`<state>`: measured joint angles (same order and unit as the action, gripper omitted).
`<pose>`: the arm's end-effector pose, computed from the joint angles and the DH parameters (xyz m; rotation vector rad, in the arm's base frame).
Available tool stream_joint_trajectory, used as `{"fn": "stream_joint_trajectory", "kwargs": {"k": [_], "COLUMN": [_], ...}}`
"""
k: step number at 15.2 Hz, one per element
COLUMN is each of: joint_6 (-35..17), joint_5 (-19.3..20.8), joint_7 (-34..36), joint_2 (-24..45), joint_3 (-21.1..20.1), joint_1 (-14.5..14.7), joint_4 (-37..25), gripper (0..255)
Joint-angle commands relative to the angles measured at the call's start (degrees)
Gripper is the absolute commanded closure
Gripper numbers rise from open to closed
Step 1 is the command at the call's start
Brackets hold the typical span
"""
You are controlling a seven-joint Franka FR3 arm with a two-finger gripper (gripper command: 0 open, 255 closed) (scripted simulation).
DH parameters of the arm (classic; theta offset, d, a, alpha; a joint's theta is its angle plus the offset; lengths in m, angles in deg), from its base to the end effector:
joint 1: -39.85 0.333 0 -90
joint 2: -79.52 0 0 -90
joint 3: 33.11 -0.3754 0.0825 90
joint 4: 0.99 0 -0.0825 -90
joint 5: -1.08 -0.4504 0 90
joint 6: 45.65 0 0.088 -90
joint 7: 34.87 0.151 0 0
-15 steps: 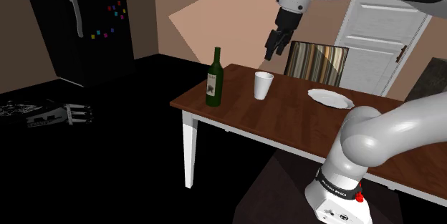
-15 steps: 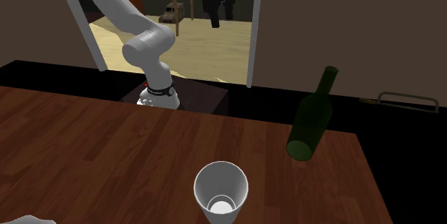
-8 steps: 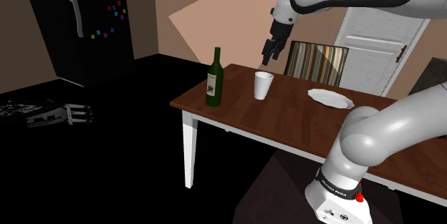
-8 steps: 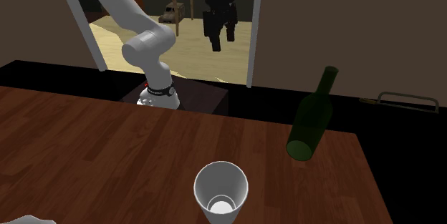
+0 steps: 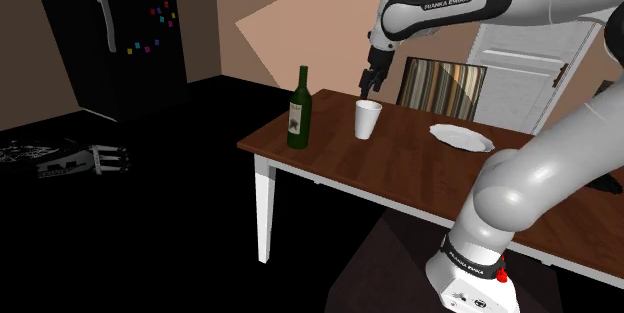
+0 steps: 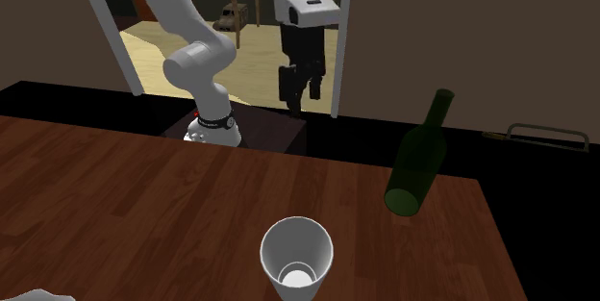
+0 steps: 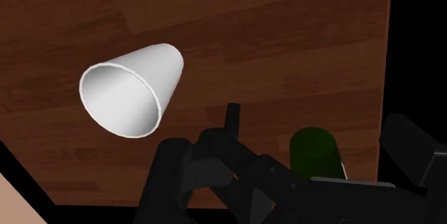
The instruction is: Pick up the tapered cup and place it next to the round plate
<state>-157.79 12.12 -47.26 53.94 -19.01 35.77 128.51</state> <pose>0.4482 -0.1795 0.5351 3.0277 -0.0363 0.1671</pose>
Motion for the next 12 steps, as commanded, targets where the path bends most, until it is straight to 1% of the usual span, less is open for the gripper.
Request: {"fn": "stream_joint_trajectory", "kwargs": {"k": [1,6,12], "joint_6": [-1.8,-6.1,-9.8], "joint_5": [0.2,-0.7,-4.3], "joint_7": [-2.1,-7.1,-14.0], "joint_2": [3.4,13.0,25.7], "joint_3": [1.8,5.8,9.6], "joint_1": [-0.4,-1.1,-2.7], "joint_4": [-1.3,-5.9,-13.6], "gripper": [0,0,0]}}
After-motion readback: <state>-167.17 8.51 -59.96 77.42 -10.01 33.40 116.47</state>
